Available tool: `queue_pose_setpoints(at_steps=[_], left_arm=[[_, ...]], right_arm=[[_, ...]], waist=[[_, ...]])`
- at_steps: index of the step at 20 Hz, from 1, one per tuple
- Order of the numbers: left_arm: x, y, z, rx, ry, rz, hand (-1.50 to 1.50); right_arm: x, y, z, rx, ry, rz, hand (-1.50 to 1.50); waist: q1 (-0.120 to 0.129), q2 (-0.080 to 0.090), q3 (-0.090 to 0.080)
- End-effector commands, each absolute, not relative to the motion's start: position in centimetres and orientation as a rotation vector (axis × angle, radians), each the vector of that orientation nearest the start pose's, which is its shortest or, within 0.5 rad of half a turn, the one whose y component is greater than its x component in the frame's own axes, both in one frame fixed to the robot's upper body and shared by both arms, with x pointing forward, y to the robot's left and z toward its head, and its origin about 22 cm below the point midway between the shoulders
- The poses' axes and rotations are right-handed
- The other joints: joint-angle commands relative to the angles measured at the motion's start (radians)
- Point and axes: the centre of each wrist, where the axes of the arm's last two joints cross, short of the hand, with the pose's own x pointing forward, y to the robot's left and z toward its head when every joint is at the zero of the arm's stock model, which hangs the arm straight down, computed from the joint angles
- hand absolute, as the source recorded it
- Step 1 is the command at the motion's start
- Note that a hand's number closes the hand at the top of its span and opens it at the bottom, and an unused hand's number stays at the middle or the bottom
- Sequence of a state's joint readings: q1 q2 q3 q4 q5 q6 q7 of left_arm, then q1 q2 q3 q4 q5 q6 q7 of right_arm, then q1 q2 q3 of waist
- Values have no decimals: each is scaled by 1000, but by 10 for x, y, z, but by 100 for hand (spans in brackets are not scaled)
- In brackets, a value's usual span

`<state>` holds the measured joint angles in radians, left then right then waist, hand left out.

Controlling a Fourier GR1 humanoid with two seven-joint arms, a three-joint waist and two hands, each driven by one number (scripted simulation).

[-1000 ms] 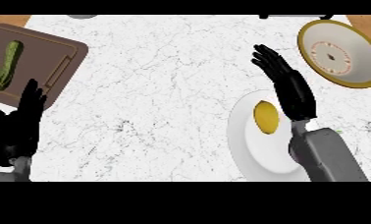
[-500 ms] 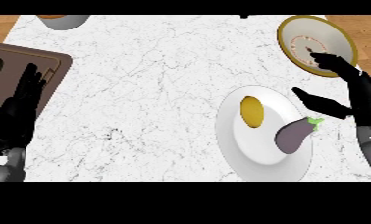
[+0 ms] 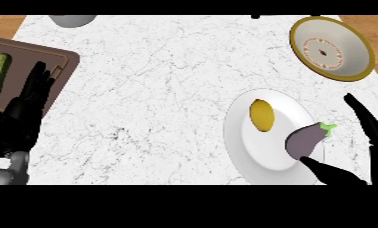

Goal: Pick the lemon from the plate and place it in the bowl

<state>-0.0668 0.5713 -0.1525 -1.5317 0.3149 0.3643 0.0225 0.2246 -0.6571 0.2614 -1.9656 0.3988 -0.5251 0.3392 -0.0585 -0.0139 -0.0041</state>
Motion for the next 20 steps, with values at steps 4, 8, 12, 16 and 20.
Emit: queue_pose_setpoints(at_steps=[4, 8, 12, 16, 20], left_arm=[[249, 314, 46, 341, -1564, -63, 0], [281, 309, 60, 321, -1567, -64, 0], [274, 295, 55, 311, -1585, -92, 0], [275, 301, 56, 323, -1594, -108, 0], [280, 300, 57, 312, -1570, -98, 0]], right_arm=[[165, -277, 143, -1008, -1434, 427, -150], [187, -267, 186, -1004, -1412, 482, -150], [198, -254, 183, -957, -1204, 672, -150], [236, -275, 190, -879, -1075, 747, -150], [263, -257, 190, -800, -960, 833, -150]], waist=[[58, 12, 3], [61, 16, 3], [84, 19, 1], [85, 20, 3], [90, 20, 3]])
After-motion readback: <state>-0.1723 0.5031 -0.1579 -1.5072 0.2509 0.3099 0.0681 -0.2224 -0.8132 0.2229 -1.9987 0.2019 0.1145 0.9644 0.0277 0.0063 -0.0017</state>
